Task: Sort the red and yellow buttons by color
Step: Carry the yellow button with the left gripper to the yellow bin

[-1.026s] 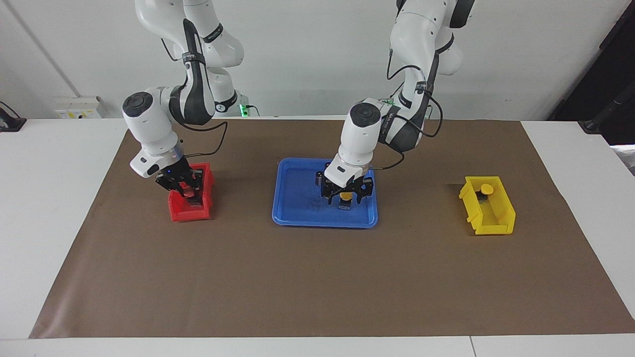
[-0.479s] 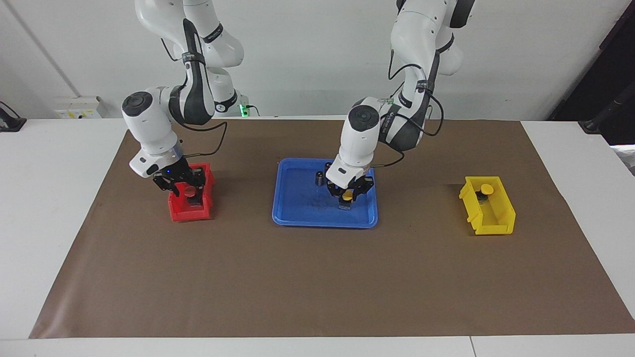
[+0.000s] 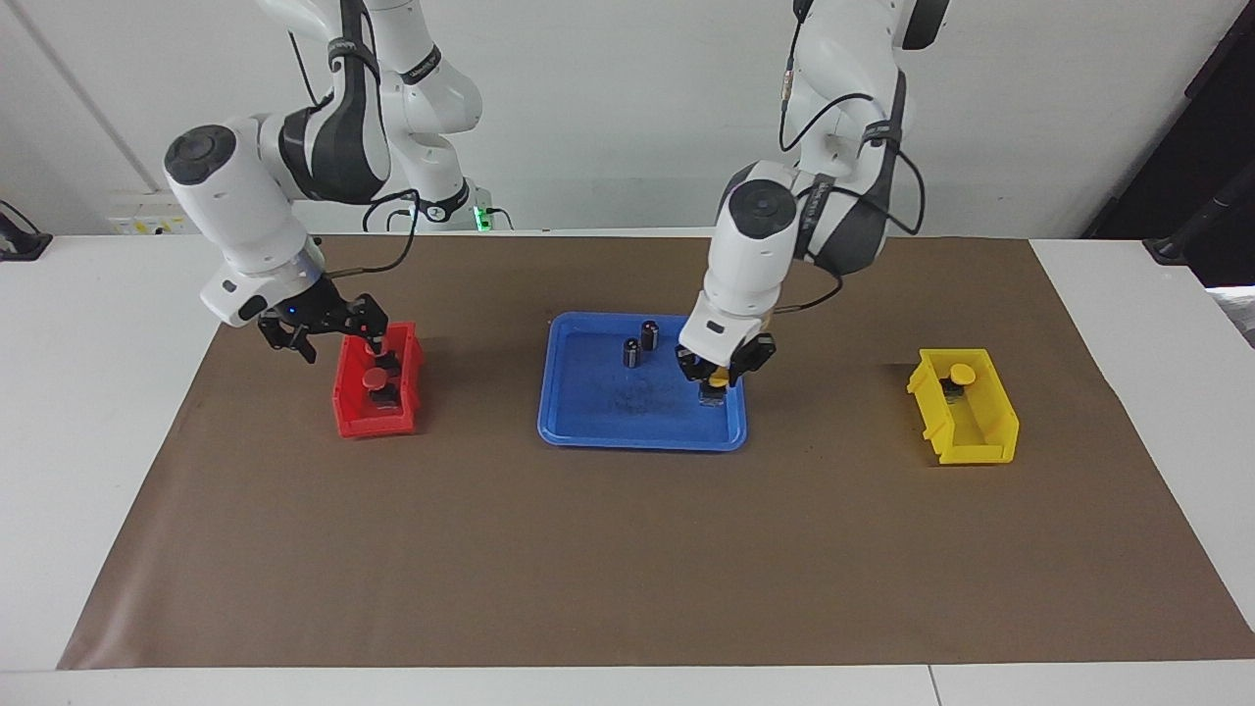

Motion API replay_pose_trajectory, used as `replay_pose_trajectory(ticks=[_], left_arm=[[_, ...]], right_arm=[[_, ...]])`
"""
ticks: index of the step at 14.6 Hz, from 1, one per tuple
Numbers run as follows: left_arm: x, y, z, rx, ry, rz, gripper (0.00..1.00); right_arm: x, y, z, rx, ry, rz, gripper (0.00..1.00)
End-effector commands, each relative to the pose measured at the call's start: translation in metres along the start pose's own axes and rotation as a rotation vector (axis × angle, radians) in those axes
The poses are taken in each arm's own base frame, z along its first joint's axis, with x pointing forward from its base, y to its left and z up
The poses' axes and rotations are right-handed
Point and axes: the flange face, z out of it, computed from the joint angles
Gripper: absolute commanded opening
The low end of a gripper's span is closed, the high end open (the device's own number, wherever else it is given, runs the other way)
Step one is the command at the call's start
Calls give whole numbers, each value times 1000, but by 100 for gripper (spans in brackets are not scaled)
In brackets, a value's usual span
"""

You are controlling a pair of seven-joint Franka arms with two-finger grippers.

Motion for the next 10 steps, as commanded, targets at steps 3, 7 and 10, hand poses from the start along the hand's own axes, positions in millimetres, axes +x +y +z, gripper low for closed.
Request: replay_pose_trajectory(ticks=[3,7,10], left_arm=[[57,-164,-16,-6,-25,87,1],[84,-277,-13,-14,30,152,1],[81,-307,6,-13,50,117,1]], right_arm=[[-13,2,-118,-11,-24,60,100],[-31,23,-144,-18,-50,103,100],[-30,23,-145,-46,-45,101,100]])
